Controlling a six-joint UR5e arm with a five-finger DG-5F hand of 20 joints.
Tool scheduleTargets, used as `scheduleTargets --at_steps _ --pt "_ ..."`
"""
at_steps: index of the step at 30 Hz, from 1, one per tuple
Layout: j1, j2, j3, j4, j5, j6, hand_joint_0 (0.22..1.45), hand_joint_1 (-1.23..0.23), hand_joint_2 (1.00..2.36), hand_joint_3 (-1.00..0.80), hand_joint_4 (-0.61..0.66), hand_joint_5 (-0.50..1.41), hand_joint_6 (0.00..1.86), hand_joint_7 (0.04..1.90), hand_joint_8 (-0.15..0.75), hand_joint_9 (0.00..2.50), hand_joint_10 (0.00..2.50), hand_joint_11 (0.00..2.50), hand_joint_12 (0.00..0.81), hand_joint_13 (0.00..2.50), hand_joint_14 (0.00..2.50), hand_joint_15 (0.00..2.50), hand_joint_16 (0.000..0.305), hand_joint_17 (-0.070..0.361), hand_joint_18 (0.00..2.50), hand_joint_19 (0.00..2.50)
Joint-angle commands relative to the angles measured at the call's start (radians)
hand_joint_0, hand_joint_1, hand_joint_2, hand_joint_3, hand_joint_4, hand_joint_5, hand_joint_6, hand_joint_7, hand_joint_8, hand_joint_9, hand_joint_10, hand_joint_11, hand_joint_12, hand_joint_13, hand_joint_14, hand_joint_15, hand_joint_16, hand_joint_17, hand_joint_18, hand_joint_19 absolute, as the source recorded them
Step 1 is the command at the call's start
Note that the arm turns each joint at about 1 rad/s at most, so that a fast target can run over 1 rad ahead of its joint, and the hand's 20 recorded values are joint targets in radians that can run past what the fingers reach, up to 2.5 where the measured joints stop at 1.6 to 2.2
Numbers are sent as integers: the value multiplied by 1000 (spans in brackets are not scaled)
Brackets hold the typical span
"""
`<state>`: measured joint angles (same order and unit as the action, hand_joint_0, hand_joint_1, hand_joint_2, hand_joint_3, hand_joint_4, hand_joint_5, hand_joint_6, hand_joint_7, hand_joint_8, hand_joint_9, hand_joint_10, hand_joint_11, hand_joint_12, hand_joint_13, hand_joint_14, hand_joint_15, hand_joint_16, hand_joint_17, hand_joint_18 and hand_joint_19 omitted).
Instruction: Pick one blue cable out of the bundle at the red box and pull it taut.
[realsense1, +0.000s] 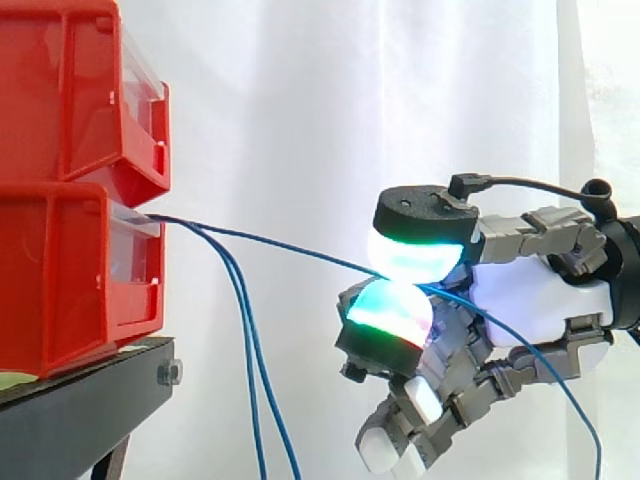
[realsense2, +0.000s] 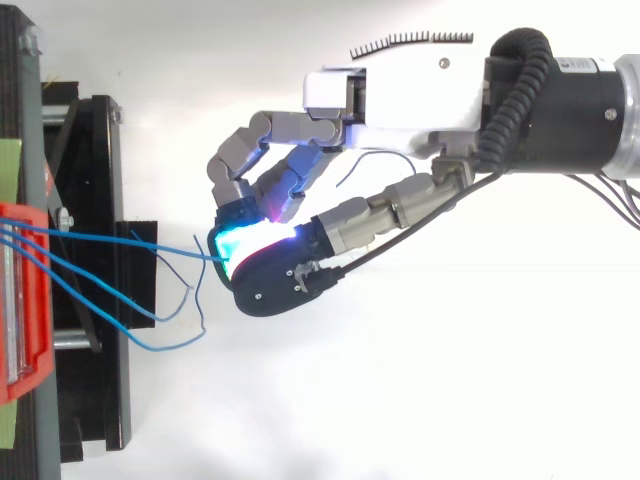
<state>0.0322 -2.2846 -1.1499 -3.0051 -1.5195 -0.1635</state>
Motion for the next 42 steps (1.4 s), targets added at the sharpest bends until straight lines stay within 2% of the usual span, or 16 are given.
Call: scheduleTargets --at_steps 1,18,42 --pt "0 -1 -1 0 1 -1 630 -824 1005 56 155 -114 881 1352 386 942 15 719 407 718 15 423 64 144 535 301" --pt "0 -1 -1 -2 2 -11 652 -848 1010 73 69 -125 893 1405 379 943 17 807 395 715 17 452 61 136 533 311" --pt "0 -1 -2 -2 2 -13 657 -844 1013 80 57 -130 900 1427 372 967 17 910 389 713 18 471 58 131 524 333"
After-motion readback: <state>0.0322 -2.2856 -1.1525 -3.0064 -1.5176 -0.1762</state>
